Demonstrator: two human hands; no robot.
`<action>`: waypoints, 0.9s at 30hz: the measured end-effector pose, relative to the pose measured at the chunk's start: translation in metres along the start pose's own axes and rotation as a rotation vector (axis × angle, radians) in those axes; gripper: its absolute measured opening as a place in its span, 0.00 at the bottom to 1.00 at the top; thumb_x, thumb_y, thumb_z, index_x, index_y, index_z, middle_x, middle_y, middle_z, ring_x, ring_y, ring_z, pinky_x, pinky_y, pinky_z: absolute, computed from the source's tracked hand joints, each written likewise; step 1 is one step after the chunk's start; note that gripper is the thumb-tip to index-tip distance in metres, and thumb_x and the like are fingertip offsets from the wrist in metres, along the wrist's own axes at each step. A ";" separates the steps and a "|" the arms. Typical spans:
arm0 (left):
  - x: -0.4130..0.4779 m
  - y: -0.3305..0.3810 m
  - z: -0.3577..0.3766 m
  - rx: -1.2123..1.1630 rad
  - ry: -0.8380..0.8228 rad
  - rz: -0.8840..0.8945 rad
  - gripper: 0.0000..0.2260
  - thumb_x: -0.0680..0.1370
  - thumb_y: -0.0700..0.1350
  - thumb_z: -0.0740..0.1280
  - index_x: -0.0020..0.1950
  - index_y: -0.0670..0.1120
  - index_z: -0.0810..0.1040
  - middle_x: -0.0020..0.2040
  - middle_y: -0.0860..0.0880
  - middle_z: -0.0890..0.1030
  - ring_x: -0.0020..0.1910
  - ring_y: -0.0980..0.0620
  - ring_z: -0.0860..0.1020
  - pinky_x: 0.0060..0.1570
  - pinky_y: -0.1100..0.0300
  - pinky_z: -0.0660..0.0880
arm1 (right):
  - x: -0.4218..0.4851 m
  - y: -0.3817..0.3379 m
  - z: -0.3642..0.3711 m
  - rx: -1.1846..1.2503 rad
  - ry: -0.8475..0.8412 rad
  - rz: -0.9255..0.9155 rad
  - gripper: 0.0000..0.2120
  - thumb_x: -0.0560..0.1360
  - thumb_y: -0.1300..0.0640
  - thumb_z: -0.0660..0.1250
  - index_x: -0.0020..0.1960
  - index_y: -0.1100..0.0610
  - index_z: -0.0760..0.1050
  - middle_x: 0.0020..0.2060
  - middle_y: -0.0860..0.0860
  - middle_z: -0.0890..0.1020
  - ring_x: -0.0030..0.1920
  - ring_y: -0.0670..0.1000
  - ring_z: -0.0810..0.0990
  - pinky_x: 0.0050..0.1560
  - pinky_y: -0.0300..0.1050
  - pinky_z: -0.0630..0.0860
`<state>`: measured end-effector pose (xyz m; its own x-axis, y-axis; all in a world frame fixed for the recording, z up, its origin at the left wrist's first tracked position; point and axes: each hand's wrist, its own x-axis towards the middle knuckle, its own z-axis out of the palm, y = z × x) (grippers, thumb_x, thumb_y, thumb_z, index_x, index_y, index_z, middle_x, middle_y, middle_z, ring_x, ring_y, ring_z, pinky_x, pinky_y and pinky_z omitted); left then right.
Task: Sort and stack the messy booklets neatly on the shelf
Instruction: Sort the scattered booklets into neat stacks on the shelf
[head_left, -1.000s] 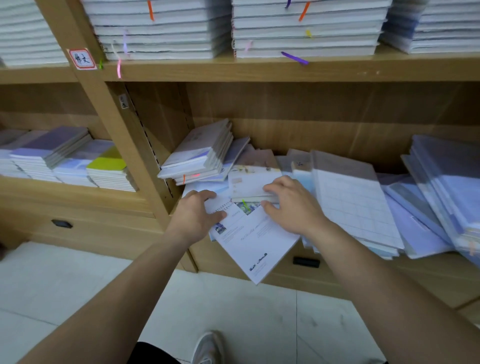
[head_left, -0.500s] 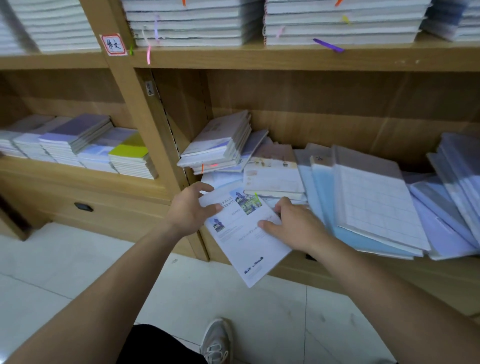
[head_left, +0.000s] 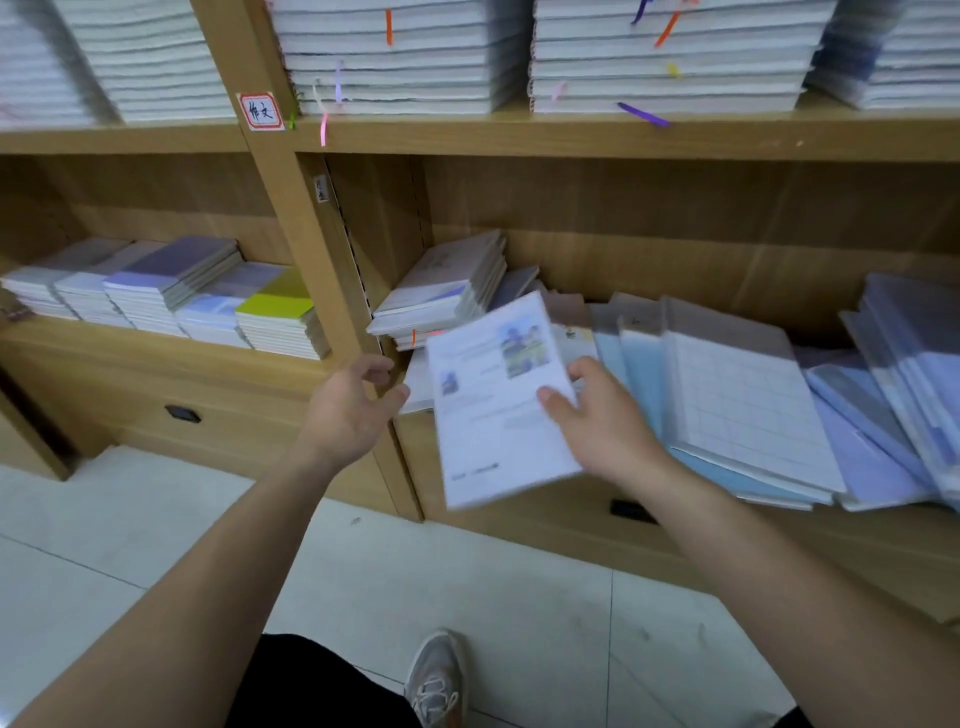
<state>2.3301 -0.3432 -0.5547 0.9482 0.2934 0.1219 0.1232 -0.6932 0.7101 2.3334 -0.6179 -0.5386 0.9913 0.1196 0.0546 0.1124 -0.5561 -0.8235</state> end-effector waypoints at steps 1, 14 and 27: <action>-0.001 0.004 0.002 0.010 -0.005 0.009 0.15 0.75 0.54 0.71 0.60 0.54 0.77 0.53 0.57 0.81 0.47 0.48 0.82 0.51 0.52 0.78 | 0.005 0.005 -0.010 0.033 0.072 0.019 0.07 0.81 0.49 0.64 0.54 0.51 0.69 0.51 0.49 0.81 0.48 0.53 0.80 0.46 0.48 0.76; 0.026 0.065 0.092 0.204 -0.274 0.136 0.29 0.79 0.59 0.65 0.75 0.46 0.67 0.69 0.45 0.75 0.67 0.44 0.72 0.65 0.53 0.70 | 0.063 0.066 -0.070 0.034 0.233 0.193 0.06 0.80 0.56 0.64 0.56 0.50 0.73 0.53 0.52 0.82 0.52 0.54 0.81 0.50 0.48 0.77; 0.033 0.074 0.114 0.073 -0.227 0.079 0.25 0.77 0.61 0.66 0.71 0.52 0.71 0.62 0.48 0.70 0.60 0.45 0.75 0.64 0.48 0.72 | 0.101 0.053 -0.028 -0.443 0.229 0.170 0.21 0.83 0.50 0.60 0.67 0.64 0.67 0.54 0.60 0.81 0.54 0.62 0.79 0.40 0.46 0.68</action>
<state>2.4036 -0.4597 -0.5768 0.9962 0.0862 0.0103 0.0587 -0.7561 0.6518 2.4412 -0.6584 -0.5610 0.9820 -0.1577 0.1036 -0.0823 -0.8521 -0.5168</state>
